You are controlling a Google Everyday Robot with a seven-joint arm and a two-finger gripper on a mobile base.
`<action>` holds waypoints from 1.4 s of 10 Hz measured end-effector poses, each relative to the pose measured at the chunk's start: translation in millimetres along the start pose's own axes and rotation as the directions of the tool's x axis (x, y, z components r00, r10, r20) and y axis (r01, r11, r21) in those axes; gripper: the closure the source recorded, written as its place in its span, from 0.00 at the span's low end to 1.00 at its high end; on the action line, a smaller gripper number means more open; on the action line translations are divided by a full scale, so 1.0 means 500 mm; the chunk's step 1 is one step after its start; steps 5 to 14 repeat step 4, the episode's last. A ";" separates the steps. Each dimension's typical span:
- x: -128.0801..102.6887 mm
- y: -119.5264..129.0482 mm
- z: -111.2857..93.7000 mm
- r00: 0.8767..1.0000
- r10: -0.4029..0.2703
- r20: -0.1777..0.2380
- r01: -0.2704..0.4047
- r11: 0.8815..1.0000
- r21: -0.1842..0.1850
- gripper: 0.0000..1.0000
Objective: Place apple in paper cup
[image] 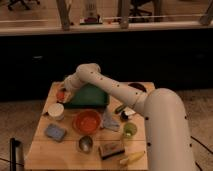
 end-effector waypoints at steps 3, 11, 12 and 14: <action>-0.028 -0.023 -0.006 1.000 -0.015 0.004 0.015 1.000 0.007 0.99; -0.040 -0.028 -0.004 1.000 -0.024 0.013 0.024 1.000 0.004 0.99; -0.040 -0.028 -0.004 1.000 -0.024 0.013 0.024 1.000 0.004 0.99; -0.040 -0.028 -0.004 1.000 -0.024 0.013 0.024 1.000 0.004 0.99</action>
